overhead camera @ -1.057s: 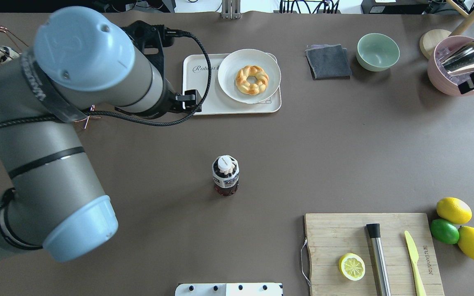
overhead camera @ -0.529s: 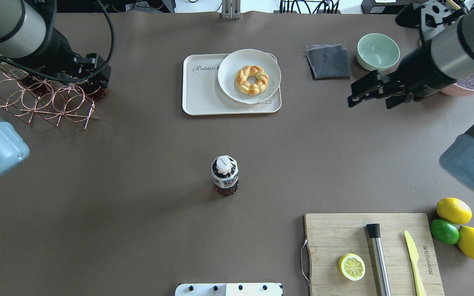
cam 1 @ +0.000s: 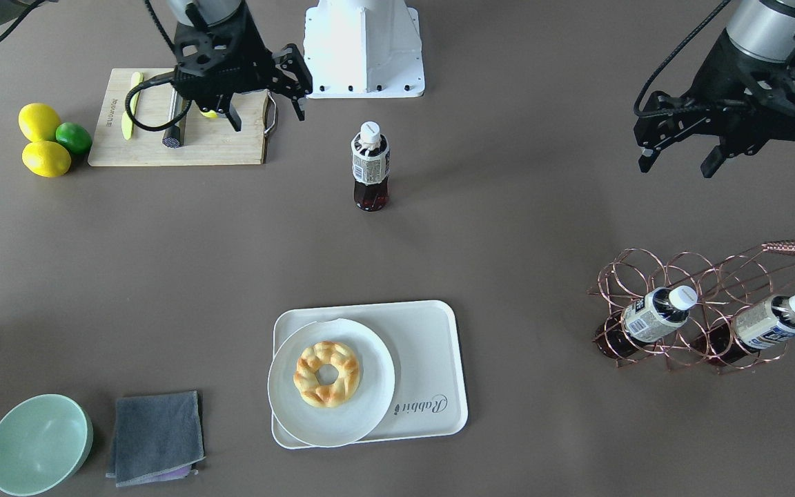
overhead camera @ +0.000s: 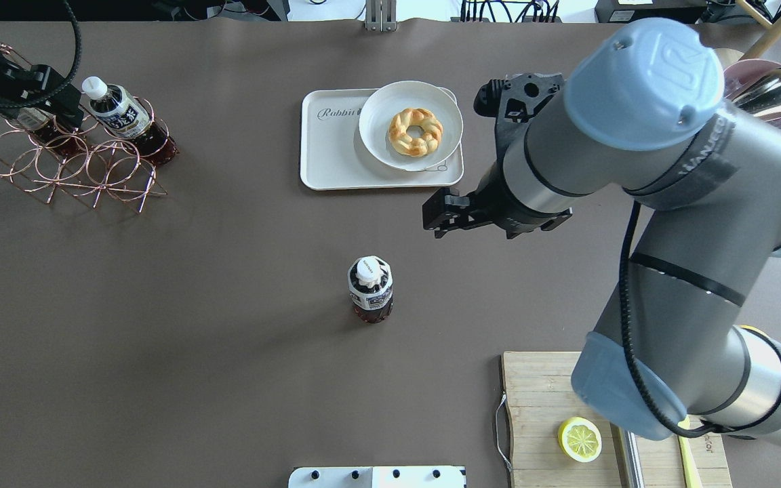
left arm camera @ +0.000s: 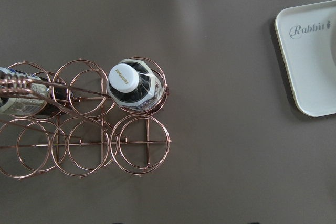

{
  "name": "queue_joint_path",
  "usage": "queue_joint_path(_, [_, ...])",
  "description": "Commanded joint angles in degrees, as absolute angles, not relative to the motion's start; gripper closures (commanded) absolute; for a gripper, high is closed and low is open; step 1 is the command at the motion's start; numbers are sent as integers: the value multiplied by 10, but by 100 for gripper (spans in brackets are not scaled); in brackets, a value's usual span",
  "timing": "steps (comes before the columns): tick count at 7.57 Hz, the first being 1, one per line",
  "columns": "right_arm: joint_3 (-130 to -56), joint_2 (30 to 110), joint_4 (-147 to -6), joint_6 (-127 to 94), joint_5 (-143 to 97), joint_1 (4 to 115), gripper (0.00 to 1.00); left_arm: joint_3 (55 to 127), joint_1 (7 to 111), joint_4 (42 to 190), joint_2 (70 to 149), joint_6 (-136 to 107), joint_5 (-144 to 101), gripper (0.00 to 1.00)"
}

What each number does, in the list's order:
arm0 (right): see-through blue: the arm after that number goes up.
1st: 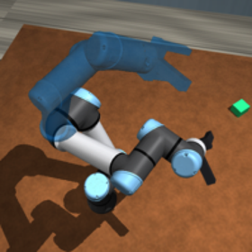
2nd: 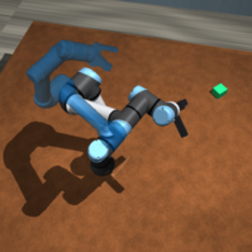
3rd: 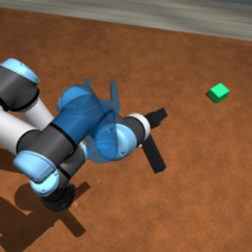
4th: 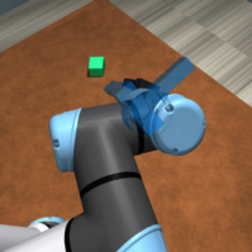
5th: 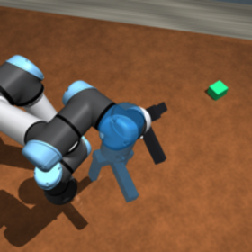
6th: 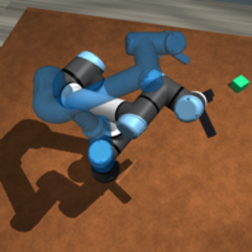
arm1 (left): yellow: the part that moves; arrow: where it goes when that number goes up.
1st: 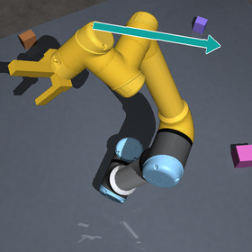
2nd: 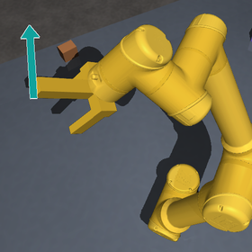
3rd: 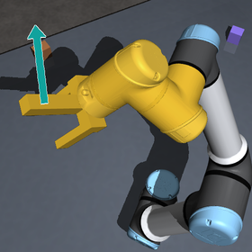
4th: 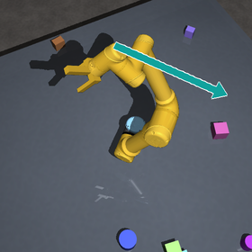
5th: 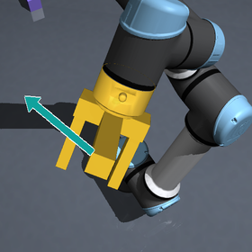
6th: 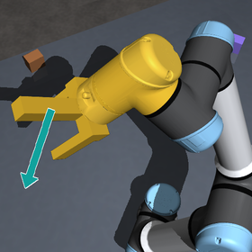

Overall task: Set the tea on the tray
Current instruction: 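Release the bottle and withdraw the left gripper while the right gripper reaches toward it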

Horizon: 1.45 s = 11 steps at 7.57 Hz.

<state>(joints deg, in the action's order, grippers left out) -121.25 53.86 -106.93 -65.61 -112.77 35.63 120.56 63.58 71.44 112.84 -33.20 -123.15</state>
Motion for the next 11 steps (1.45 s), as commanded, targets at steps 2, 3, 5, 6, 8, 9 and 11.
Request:
queue_joint_path(2, [-1157, 463, -1086, -738, -1060, 271, 4, 1209, 653, 731, 1112, -316, -1237, 17])
queue_joint_path(3, [-1148, 457, -1085, -743, -1050, 259, 5, 1212, 657, 743, 1096, -316, -1237, 17])
queue_joint_path(5, [-1078, 406, -1085, -755, -1049, 250, 5, 1216, 661, 802, 1048, -315, -1242, 17])
queue_joint_path(6, [-1074, 414, -1085, -755, -1046, 250, 6, 1216, 663, 819, 1035, -316, -1263, 17])
queue_joint_path(8, [-1072, 411, -1085, -755, -1041, 248, 7, 1222, 666, 820, 1031, -316, -1266, 16])
queue_joint_path(9, [-1071, 410, -1085, -755, -1040, 247, 10, 1222, 666, 820, 1031, -316, -1267, 16])
queue_joint_path(11, [-1069, 410, -1085, -755, -1029, 241, 17, 1223, 666, 820, 1030, -316, -1267, 15])
